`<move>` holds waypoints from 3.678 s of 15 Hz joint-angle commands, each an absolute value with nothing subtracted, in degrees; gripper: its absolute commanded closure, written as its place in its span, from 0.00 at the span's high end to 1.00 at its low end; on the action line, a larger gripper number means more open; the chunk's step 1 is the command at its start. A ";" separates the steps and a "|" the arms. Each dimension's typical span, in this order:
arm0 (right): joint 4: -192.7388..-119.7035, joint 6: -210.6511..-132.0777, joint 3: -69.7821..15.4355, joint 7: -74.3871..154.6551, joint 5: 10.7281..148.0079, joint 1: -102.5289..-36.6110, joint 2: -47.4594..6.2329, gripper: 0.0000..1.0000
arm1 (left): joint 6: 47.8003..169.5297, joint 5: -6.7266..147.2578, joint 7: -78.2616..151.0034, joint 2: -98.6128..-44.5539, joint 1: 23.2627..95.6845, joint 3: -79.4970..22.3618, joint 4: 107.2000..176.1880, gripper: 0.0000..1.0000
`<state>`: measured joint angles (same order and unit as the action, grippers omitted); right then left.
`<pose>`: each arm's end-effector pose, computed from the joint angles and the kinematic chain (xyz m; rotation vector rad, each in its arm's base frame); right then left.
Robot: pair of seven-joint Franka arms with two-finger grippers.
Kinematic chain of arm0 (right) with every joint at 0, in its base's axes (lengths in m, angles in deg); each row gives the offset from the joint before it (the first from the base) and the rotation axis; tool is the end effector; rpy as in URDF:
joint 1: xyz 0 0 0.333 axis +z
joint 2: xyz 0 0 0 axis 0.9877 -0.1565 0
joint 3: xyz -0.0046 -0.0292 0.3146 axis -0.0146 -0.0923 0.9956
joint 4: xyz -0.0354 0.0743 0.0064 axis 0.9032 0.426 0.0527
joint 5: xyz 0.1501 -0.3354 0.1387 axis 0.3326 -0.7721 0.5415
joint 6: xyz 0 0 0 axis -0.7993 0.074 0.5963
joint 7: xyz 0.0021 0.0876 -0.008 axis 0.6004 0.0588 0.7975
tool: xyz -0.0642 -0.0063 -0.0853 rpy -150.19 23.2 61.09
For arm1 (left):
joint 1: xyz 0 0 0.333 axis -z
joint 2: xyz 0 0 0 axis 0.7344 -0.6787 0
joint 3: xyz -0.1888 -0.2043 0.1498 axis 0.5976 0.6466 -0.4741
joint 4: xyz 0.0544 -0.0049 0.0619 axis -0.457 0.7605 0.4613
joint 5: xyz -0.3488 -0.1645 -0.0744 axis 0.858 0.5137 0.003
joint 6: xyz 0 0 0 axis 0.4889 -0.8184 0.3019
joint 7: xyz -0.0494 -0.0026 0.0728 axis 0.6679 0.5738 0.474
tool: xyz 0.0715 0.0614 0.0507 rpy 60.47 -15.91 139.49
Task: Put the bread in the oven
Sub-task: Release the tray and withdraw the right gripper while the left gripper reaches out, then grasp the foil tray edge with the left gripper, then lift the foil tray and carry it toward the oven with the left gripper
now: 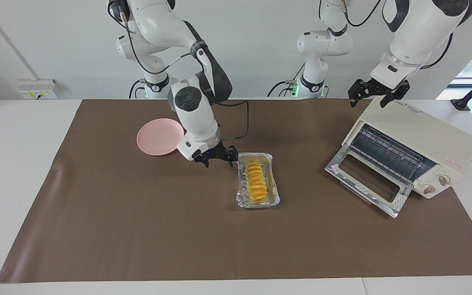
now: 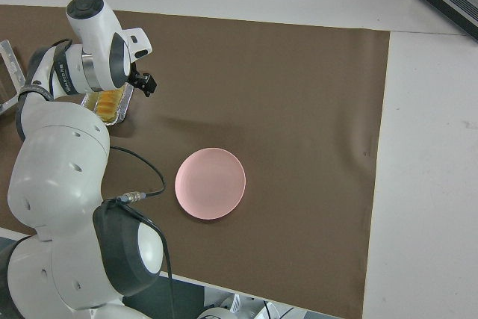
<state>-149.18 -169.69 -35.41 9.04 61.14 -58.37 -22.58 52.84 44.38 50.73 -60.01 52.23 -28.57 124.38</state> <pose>0.5987 0.2515 0.4292 -2.9470 0.1680 0.0616 0.5253 -0.0728 0.6146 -3.1054 0.1861 0.2079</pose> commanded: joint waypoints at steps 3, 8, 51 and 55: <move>-150.91 -156.97 -34.90 21.56 57.75 -68.32 -10.65 1.00 | 54.04 45.13 50.33 -58.01 51.65 -27.99 125.92 1.00; -151.08 -146.77 -34.90 33.17 52.83 -76.41 -3.96 1.00 | 54.92 45.22 48.91 -58.62 52.09 -27.46 124.79 1.00; -150.91 -145.96 -34.73 36.00 47.99 -82.05 -3.43 1.00 | 81.46 47.41 10.34 -103.01 87.77 -31.77 106.41 0.61; -150.91 -145.96 -34.73 36.00 47.90 -82.05 -3.43 1.00 | 81.46 47.50 9.63 -103.01 86.99 -31.77 106.32 0.00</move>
<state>-150.92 -146.48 -35.28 34.92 48.98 -81.36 -3.87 80.08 47.66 10.62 -103.94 87.15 -31.35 104.66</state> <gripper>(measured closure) 0.000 0.692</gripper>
